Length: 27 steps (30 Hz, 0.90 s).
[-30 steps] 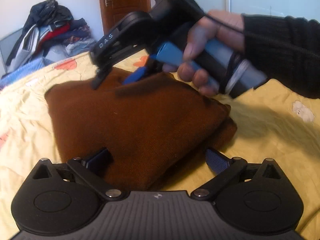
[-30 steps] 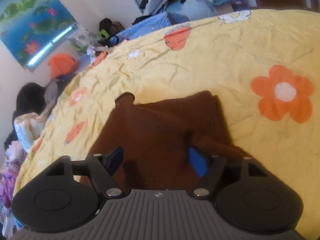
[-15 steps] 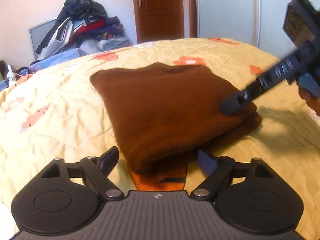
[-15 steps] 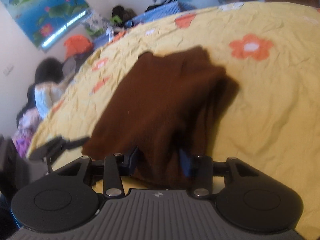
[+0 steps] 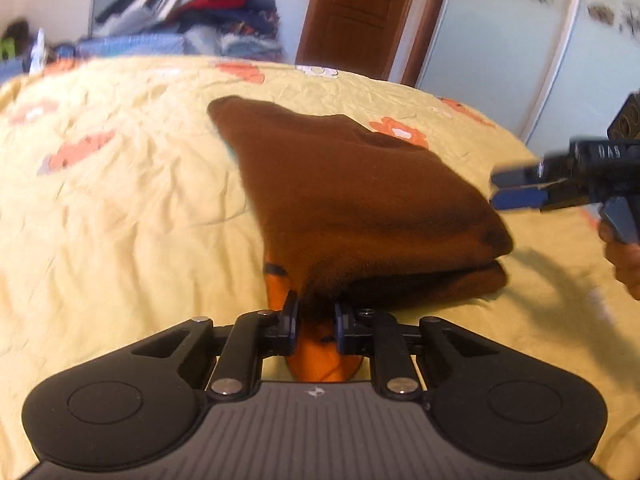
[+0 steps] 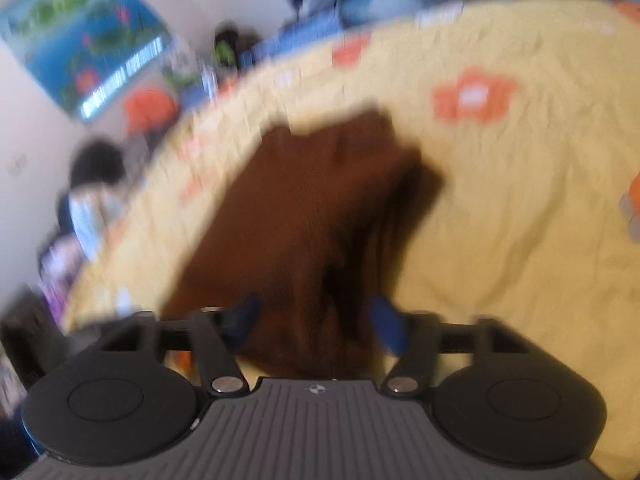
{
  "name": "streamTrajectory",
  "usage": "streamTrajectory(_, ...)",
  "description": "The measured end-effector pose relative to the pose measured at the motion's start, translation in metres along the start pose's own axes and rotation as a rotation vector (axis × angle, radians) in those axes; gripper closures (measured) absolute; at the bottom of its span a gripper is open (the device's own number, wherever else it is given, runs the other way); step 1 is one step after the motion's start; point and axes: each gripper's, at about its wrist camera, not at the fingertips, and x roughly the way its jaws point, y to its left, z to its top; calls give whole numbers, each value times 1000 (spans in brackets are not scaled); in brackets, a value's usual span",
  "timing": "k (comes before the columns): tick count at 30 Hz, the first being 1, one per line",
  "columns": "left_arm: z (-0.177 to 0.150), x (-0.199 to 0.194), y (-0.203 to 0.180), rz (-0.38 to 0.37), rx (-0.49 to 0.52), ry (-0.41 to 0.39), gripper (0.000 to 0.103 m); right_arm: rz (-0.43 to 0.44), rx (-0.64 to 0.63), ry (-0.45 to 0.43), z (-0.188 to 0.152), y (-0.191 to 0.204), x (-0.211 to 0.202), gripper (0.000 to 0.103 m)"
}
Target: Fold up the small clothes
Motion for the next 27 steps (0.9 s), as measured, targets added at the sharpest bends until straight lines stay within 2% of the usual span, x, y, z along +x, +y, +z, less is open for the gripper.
streamTrajectory(4, 13, -29, 7, -71, -50, -104, 86, 2, -7, -67, 32, 5, 3, 28)
streamTrajectory(6, 26, -27, -7, -96, -29, -145, 77, -7, -23, -75, 47, 10, 23, 20)
streamTrajectory(7, 31, -19, -17, -91, 1, -146, 56, -12, -20, -69, 55, 10, 36, 16)
streamTrajectory(8, 35, -7, -28, -77, 39, -142, 31, -29, -16, -57, 61, 9, 52, 9)
streamTrajectory(9, 35, 5, -36, -64, 71, -140, 26, -65, -25, -39, 66, 9, 68, 5)
streamTrajectory(11, 32, 39, -42, -59, 117, -50, 28, -176, -47, 53, 67, -1, 104, 6)
streamTrajectory(12, 26, 52, -42, -52, 137, -30, 29, -222, -36, 103, 62, -13, 120, 4)
streamTrajectory(13, 18, 51, -45, -41, 194, -76, 29, -205, -106, 34, 54, -16, 121, 6)
streamTrajectory(14, 12, 51, -51, -22, 250, -82, 28, -195, -130, 33, 51, -17, 123, 0)
streamTrajectory(15, 8, 50, -55, -5, 285, -89, 28, -213, -135, 59, 53, -13, 126, 1)
streamTrajectory(16, 5, 48, -56, 1, 300, -93, 28, -239, -128, 92, 57, -8, 128, 3)
streamTrajectory(17, 1, 48, -56, 0, 303, -104, 28, -254, -118, 97, 62, -2, 128, 11)
streamTrajectory(18, -1, 48, -55, -3, 301, -118, 27, -262, -122, 61, 67, 5, 125, 19)
streamTrajectory(19, -3, 49, -55, -4, 297, -129, 27, -267, -143, 6, 73, 16, 118, 19)
streamTrajectory(21, -4, 49, -56, -6, 290, -131, 25, -223, -187, -81, 79, 43, 112, 8)
streamTrajectory(22, -4, 48, -57, -7, 288, -132, 24, -172, -208, -79, 83, 55, 115, 5)
streamTrajectory(24, -6, 45, -55, -12, 290, -134, 23, -100, -246, -19, 87, 74, 138, 4)
streamTrajectory(26, -4, 45, -53, -26, 283, -134, 23, -126, -284, 73, 86, 76, 171, 4)
streamTrajectory(27, -4, 44, -51, -35, 276, -135, 23, -175, -295, 123, 82, 69, 189, 6)
